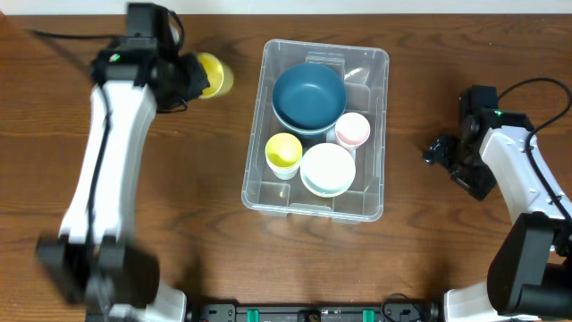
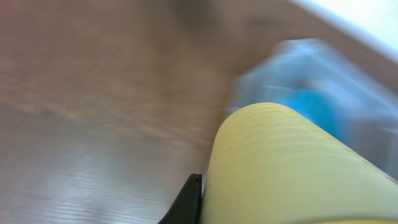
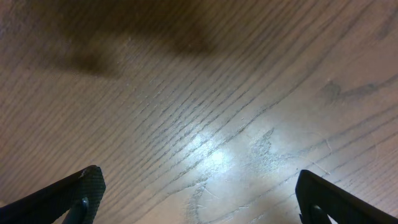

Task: Pack container
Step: 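Grasp the yellow cup with the left gripper, then carry the yellow cup right and set it into the pink cup, then release the yellow cup and withdraw the left gripper to the left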

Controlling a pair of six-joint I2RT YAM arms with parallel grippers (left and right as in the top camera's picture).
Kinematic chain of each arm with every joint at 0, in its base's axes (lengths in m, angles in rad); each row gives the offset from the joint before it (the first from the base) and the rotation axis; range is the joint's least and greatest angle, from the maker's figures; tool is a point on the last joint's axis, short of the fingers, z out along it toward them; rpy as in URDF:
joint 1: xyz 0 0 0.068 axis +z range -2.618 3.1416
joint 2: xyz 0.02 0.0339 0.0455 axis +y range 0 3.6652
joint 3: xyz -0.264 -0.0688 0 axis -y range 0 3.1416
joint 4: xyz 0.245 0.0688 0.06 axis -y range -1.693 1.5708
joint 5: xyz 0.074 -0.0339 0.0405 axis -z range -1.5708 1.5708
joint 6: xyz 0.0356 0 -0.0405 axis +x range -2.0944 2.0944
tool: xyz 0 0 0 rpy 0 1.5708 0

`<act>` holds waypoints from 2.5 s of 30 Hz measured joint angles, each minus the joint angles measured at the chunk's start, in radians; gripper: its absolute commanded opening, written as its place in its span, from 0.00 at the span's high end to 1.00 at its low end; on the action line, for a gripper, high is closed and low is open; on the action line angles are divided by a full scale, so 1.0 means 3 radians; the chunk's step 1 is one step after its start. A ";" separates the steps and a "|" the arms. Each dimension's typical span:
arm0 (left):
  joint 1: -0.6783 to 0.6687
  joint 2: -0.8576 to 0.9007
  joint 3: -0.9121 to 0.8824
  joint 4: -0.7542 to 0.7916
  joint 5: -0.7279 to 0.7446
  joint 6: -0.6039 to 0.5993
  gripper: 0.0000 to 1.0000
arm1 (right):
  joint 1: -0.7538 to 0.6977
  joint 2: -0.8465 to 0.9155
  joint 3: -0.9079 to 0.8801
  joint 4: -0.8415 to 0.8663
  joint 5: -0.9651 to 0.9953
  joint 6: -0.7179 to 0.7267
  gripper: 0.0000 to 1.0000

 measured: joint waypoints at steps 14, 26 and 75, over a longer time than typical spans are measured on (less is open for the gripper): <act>-0.1774 -0.0280 0.0027 -0.0039 -0.0106 0.0099 0.94 | 0.0000 0.0000 0.0000 0.0000 0.0000 0.0000 0.01; -0.1993 0.0696 -0.0022 0.0413 -0.0230 0.0099 0.94 | 0.0000 0.0000 0.0000 0.0001 0.0001 0.0000 0.01; -0.1113 -0.0656 0.0048 -0.0514 -0.0725 0.0121 0.02 | 0.0000 0.0000 0.0000 0.0001 0.0000 0.0000 0.01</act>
